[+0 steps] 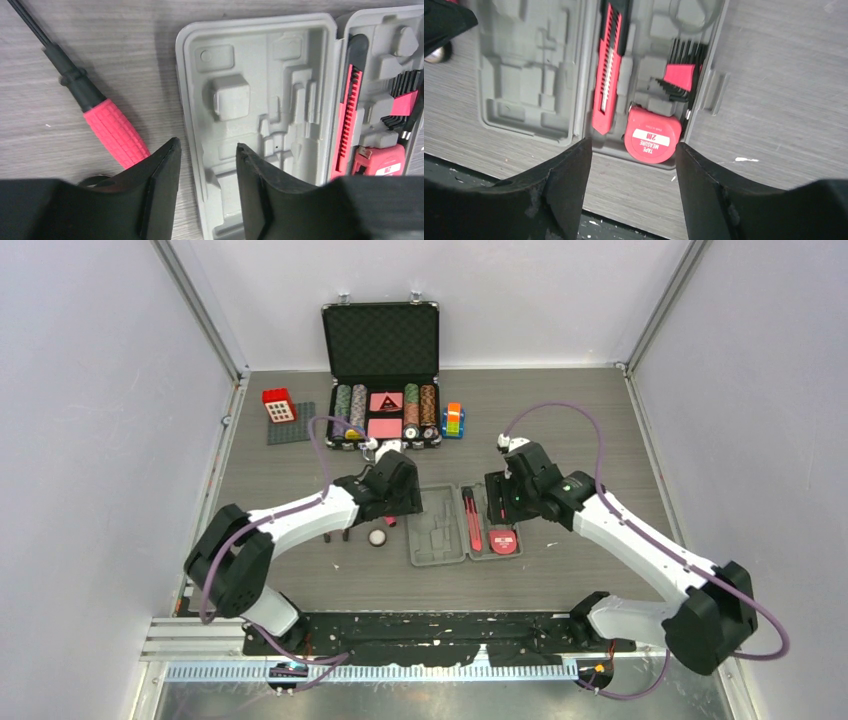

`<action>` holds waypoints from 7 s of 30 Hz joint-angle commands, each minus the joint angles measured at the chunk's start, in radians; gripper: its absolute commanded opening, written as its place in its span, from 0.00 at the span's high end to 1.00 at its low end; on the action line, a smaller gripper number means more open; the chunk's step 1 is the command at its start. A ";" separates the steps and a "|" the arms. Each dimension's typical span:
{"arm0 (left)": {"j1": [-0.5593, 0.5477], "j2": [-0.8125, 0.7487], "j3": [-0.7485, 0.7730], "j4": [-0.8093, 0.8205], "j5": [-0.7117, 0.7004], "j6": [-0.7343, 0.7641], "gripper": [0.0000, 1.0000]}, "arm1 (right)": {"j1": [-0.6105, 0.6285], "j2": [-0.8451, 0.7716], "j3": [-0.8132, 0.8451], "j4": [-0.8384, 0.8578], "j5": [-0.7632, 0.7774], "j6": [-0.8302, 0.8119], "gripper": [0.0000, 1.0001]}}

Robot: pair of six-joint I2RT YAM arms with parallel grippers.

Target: Pack the tool kit

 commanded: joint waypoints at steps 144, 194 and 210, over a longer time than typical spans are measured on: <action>0.160 -0.647 -0.246 0.342 0.507 -0.071 0.19 | -0.017 -0.206 -0.059 0.753 -0.640 -0.587 0.79; 0.156 -0.659 -0.192 -0.212 0.090 0.290 0.17 | -0.166 0.462 0.148 0.284 -0.089 -0.468 0.61; 0.154 -0.646 -0.186 -0.214 0.092 0.290 0.17 | -0.166 0.473 0.143 0.338 0.004 -0.467 0.43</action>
